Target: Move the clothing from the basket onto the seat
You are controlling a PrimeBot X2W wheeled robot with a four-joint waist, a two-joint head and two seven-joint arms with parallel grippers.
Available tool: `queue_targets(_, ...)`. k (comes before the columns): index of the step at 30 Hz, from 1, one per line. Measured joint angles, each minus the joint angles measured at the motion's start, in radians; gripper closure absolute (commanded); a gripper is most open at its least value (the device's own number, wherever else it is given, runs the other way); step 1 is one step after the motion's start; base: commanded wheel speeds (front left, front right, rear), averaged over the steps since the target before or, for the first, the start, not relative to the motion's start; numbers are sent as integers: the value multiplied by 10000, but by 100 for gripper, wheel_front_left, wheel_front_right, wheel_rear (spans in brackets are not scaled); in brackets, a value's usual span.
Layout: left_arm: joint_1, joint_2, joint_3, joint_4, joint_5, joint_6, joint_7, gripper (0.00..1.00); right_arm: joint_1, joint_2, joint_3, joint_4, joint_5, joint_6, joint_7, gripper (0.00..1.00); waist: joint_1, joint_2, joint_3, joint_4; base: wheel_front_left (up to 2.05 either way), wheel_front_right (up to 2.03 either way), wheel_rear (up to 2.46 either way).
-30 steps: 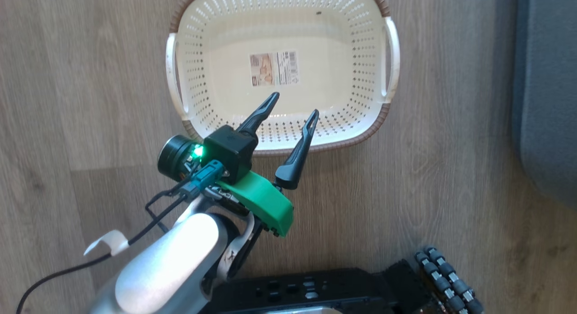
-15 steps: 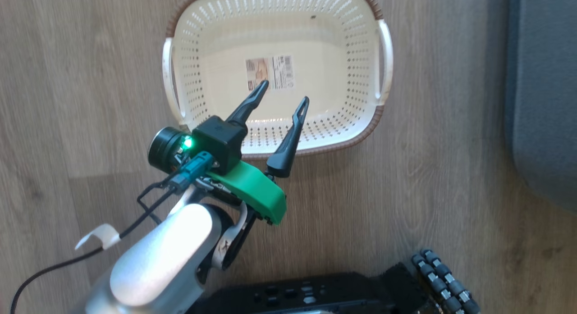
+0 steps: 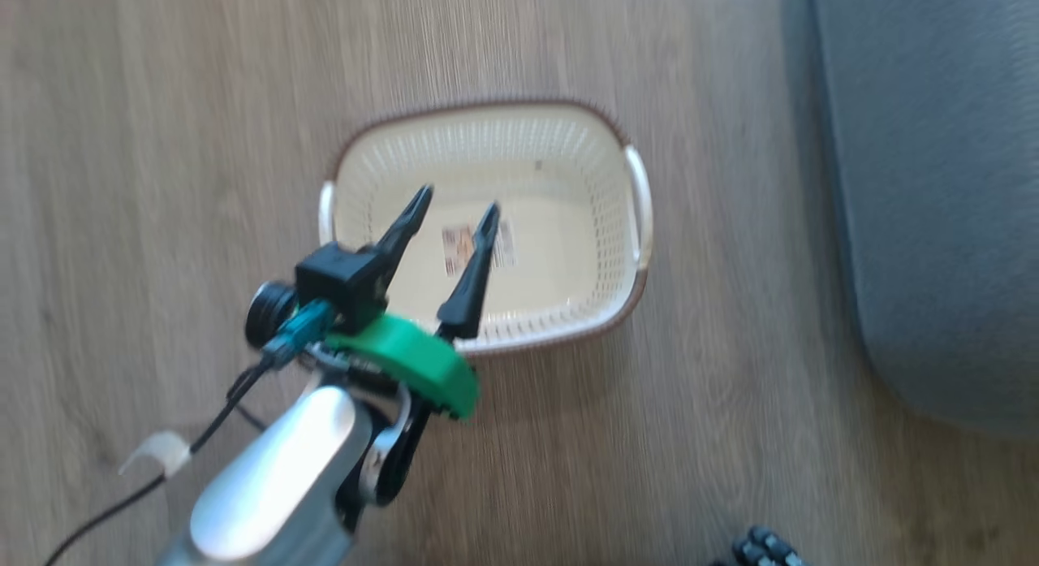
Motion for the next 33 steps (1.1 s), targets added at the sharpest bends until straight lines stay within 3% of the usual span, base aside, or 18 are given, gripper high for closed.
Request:
queue_targets(3,518,35,226,157,-244,86,-217,0,1324,472,48,-1289,182,0,0,0,0,0,-739,16,0,0,0)
queue_targets(8,1360,399,719,472,-525,211,-500,0,3774,1900,642,-3565,17,0,115,0,0,0,-2253,275,0,0,0)
queue_targets(16,2262,1381,1402,667,-642,525,-633,0,5356,3432,1733,-5956,-683,0,755,0,-1,0,-3664,909,0,0,0)
queue_targets(25,2760,1407,2067,892,-926,564,-817,0,6377,4222,2351,-6427,-991,0,836,0,-1,0,-4445,1496,0,0,0)
queue_targets(33,3199,1549,2771,1436,-635,-456,-907,0,7080,4493,2943,-6138,-1442,0,389,0,-1,0,-5012,1605,0,0,0)
